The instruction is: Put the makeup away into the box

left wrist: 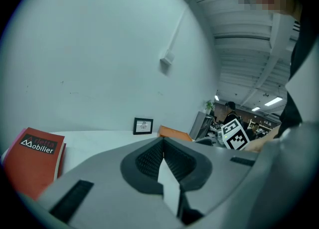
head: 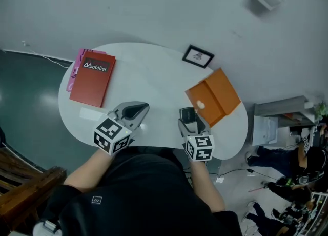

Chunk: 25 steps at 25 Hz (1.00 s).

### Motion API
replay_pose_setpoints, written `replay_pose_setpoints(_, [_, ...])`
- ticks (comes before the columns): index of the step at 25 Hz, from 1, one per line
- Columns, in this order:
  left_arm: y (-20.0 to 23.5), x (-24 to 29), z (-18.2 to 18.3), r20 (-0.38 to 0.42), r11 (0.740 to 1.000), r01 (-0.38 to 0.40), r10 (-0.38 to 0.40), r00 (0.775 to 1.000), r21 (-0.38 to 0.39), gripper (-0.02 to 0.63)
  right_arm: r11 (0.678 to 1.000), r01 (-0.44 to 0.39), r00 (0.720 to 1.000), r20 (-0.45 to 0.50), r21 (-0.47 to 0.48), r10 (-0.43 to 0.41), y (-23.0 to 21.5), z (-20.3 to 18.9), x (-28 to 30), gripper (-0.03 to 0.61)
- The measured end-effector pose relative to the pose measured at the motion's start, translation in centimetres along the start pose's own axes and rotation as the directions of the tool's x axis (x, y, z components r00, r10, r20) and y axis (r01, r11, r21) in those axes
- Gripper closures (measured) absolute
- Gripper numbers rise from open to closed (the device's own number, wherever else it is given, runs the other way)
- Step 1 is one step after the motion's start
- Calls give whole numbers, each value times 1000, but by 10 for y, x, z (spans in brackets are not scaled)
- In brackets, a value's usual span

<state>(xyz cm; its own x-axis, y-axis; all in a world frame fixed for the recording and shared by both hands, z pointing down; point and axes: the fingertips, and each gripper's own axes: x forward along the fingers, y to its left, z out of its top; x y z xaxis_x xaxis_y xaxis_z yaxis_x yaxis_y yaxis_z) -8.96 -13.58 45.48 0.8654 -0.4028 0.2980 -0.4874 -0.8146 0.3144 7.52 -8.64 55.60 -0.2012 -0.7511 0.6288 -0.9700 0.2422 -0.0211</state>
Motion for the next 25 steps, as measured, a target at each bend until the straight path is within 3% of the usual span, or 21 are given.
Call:
replay_pose_setpoints(10, [-56, 74, 14, 8, 999, -44, 44, 999, -13, 601, 1000, 5, 1000, 30, 5, -5, -116, -13, -39, 293])
replay_pose_setpoints(17, [-98, 128, 21, -5, 995, -103, 103, 995, -2, 601, 992, -114, 993, -11, -48, 114, -167, -41, -40, 293])
replay_pose_setpoints(25, [-120, 160, 41, 24, 980, -199, 198, 980, 29, 601, 962, -257, 964, -89, -94, 249, -185, -64, -17, 293])
